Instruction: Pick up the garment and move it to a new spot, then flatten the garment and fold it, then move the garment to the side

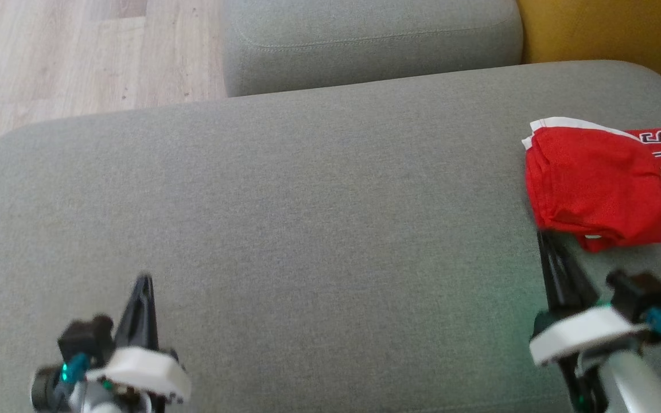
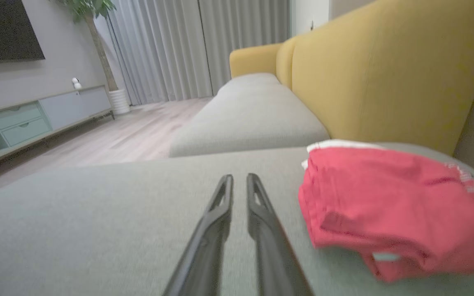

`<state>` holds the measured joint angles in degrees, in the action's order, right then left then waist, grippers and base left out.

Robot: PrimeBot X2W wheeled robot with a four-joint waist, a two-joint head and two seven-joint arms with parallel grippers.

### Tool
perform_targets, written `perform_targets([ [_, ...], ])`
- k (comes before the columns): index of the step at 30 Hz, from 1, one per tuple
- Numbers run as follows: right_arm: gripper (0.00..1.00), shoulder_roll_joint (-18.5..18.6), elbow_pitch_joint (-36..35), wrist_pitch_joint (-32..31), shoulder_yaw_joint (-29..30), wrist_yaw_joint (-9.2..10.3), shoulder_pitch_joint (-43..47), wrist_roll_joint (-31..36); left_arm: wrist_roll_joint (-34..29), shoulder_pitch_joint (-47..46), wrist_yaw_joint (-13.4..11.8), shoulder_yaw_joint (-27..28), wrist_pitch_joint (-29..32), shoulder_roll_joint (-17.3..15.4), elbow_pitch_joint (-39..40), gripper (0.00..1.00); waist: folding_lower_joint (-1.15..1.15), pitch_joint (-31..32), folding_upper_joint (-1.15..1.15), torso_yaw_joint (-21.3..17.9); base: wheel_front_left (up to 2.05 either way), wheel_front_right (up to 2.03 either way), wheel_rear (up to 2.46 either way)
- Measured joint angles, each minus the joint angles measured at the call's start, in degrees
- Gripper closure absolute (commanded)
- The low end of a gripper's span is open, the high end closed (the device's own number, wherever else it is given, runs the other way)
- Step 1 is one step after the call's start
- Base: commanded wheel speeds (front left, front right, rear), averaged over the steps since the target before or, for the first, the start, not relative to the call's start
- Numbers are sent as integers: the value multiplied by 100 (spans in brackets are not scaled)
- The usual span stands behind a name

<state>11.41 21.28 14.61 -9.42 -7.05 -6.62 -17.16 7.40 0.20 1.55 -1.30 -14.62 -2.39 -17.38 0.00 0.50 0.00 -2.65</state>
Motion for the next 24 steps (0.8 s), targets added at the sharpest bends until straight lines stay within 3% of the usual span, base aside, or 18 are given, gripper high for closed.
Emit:
perform_targets([
  [24, 100, -176, -3, -403, 269, 0, 220, -1382, 1572, 131, 100, 40, 404, 19, -80, 100, 0, -13, 0, 52, 0, 0, 0],
])
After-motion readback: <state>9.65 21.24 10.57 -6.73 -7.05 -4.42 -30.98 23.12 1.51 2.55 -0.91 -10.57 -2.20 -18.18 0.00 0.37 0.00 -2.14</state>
